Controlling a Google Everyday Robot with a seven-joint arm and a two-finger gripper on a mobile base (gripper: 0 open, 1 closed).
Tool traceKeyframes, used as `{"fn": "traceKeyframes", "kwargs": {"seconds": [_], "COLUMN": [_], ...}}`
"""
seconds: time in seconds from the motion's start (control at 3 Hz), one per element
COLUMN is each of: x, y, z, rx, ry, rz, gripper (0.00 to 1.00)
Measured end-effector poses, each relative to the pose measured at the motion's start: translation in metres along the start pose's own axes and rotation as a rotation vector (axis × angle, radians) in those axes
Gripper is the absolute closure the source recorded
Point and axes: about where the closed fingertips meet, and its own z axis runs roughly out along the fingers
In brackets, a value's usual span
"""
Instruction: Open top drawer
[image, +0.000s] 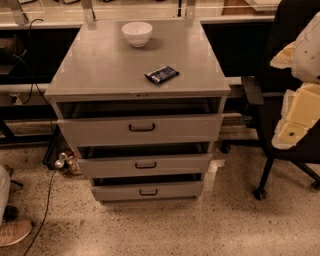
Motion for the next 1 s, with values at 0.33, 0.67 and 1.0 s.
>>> {"fn": "traceKeyframes", "kwargs": {"seconds": [0.33,0.67,1.0], "x": [0.0,-0.003,-0.017], "y": [0.0,0.008,0.045], "z": [0.0,-0.001,0.033], "rx": [0.0,0.0,-0.061], "ry": [0.0,-0.024,-0.071], "rz": [0.0,0.009,0.01], "gripper": [0.0,0.0,0.0]}}
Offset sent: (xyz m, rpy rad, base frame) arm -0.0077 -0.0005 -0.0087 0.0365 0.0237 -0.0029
